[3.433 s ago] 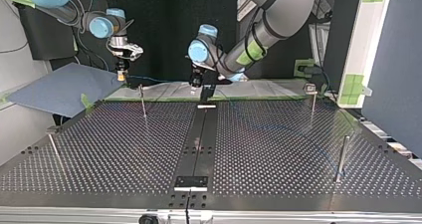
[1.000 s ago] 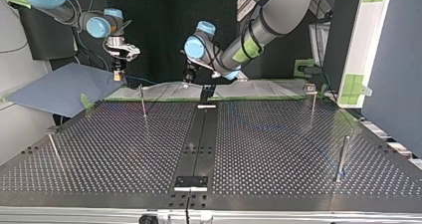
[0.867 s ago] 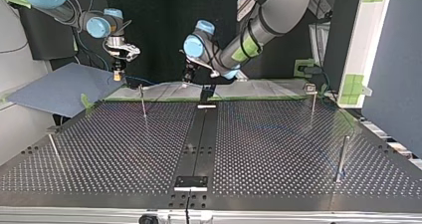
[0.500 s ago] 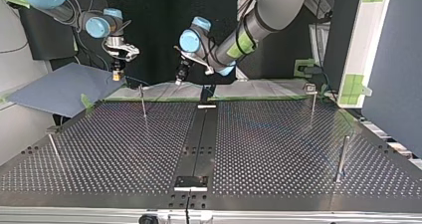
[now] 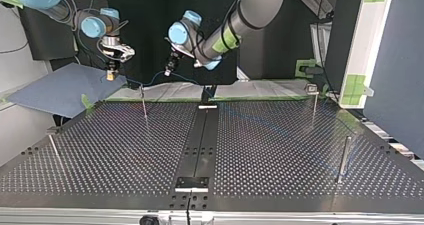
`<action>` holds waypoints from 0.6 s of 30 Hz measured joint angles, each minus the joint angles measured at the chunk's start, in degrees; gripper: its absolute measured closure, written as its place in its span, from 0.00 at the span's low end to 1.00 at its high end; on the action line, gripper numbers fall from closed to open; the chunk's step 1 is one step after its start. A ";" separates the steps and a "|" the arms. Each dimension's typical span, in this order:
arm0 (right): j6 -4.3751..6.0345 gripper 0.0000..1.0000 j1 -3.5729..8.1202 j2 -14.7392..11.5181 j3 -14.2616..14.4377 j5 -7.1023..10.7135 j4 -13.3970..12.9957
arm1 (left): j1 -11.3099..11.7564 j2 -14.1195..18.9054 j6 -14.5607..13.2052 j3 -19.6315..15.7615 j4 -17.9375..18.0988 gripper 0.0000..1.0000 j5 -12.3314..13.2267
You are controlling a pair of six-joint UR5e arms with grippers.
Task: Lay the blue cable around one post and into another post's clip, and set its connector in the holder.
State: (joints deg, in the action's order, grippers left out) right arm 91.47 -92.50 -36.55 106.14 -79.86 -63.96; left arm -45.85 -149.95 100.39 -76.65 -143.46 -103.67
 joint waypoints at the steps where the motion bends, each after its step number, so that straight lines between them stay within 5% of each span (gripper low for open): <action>1: 0.01 1.00 0.08 0.00 0.00 0.01 -0.04 | -0.20 -0.15 0.24 0.49 0.04 1.00 -0.06; 18: -0.20 1.00 1.31 -0.05 -0.43 0.27 0.29 | -0.26 -0.51 2.44 1.34 1.55 1.00 -1.06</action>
State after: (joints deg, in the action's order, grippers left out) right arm 91.28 -91.19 -36.60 105.71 -79.59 -63.67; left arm -46.11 -150.45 102.83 -75.30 -141.91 -104.72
